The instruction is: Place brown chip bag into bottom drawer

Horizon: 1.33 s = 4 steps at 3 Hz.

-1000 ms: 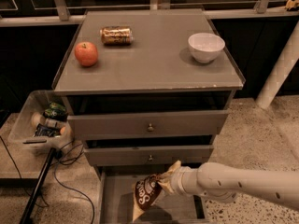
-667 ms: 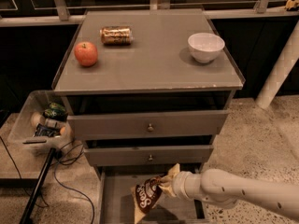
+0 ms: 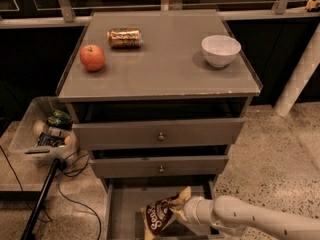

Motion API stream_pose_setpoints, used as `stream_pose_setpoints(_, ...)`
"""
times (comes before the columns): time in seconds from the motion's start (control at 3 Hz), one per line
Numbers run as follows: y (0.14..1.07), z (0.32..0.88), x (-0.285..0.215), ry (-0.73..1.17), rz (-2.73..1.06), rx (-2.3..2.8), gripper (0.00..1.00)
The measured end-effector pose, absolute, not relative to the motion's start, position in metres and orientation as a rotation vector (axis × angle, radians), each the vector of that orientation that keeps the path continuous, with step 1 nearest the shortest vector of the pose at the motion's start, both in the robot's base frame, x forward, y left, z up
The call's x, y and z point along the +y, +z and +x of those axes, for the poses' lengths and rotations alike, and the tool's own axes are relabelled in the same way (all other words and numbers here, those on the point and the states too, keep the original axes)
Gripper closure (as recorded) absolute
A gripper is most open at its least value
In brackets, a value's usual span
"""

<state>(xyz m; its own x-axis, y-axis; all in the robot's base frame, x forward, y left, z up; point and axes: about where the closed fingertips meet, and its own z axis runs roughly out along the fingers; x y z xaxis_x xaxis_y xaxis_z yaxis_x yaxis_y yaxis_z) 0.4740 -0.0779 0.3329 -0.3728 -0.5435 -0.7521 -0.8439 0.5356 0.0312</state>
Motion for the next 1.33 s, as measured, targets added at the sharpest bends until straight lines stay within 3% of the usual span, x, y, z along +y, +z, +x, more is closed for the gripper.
stream_pose_setpoints(0.67, 0.327, 0.477, -0.076, 0.561, -1.103, 2.084, 1.00)
stream_pose_setpoints(1.33, 0.307, 0.520, -0.079, 0.553, -1.031, 2.078, 1.00)
